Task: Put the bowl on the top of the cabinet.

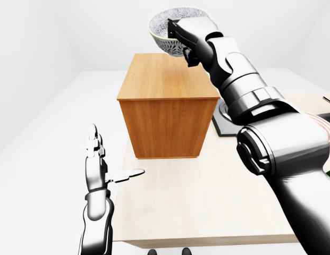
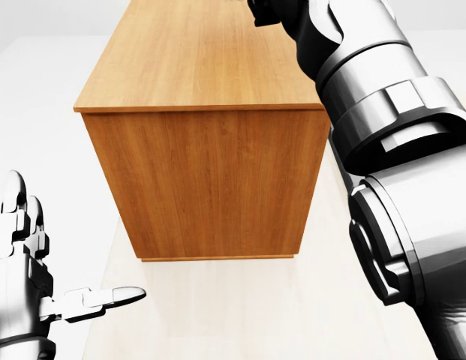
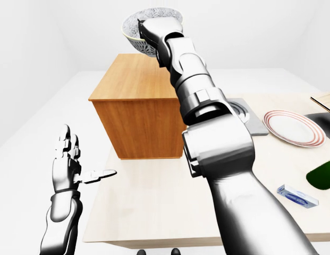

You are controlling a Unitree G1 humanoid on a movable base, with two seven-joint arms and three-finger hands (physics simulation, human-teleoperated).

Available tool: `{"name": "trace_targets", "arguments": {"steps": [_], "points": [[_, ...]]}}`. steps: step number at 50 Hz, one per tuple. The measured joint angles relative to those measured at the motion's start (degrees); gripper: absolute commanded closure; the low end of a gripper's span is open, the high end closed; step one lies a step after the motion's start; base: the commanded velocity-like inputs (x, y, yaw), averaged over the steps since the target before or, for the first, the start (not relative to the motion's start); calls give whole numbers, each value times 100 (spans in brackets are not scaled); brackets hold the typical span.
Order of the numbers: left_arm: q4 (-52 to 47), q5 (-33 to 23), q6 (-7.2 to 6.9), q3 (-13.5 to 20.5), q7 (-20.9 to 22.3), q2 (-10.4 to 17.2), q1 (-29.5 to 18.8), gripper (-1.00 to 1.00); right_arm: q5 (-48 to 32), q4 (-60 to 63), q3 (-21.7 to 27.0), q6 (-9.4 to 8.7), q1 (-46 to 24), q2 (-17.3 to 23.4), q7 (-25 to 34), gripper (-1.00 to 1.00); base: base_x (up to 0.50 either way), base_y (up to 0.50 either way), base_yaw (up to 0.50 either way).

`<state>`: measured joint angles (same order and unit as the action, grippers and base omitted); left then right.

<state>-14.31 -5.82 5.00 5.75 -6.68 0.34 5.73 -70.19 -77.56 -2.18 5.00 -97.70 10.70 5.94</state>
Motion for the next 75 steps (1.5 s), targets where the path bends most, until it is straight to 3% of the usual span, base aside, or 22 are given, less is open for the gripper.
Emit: {"name": "trace_targets", "arguments": {"steps": [23,24,25,50,75], "points": [[-94,9,0,-15,33,-9,28,-100,-52,11,-51,0,187,-65,54,100,0,0,0],[-94,10,0,-15,34,-9,28,-100,-61,11,-51,0,192,-67,54,84,0,0,0],[-97,11,0,-15,35,-9,28,-100,-81,16,-49,0,195,-66,52,-100,0,0,0],[-66,40,0,-1,54,-3,6,-100,-210,57,37,0,-49,141,187,-100,0,0,0],[96,59,0,32,25,16,-76,-100,-768,-40,302,0,-1800,1398,706,-100,0,0,0]]}}
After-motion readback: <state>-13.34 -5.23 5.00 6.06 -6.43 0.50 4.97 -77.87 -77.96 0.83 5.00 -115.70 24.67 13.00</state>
